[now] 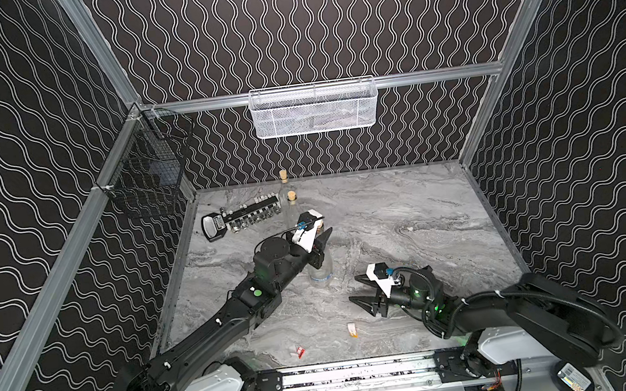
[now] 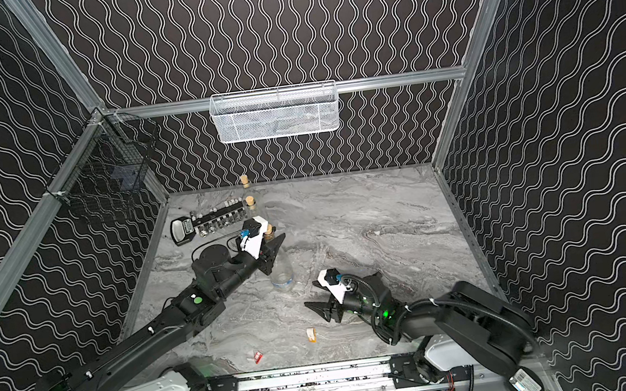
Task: Remove the label from the bottle
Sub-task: Place the bottle at the center of the board, then hold the bottle at the center of the board.
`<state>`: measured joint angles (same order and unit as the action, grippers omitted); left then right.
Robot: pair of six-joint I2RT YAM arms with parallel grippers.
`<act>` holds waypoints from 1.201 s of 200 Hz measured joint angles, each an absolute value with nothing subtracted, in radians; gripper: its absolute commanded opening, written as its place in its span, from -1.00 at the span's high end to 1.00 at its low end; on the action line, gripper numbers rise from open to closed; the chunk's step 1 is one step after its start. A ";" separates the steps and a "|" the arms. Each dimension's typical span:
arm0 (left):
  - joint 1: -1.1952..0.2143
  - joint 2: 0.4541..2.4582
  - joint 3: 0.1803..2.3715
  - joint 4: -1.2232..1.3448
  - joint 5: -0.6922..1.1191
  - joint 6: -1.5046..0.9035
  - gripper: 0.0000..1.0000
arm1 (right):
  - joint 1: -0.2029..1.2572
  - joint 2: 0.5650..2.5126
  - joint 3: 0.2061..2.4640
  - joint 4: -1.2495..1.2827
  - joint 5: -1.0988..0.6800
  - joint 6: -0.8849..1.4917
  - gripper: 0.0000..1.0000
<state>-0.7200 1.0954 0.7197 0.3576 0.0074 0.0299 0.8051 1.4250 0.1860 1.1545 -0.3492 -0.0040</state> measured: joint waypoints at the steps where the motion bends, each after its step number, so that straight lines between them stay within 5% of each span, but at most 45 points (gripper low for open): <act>1: -0.720 1.095 0.720 0.358 0.008 0.030 1.00 | 0.805 1.433 0.188 1.161 -0.348 -0.004 -0.30; 87: -0.714 1.103 0.721 0.365 0.042 0.030 1.00 | 0.817 1.752 0.309 1.396 -0.318 -0.031 -0.26; 240: -0.710 1.101 0.721 0.364 0.049 0.025 1.00 | 0.852 1.882 0.409 1.391 -0.217 -0.114 -0.26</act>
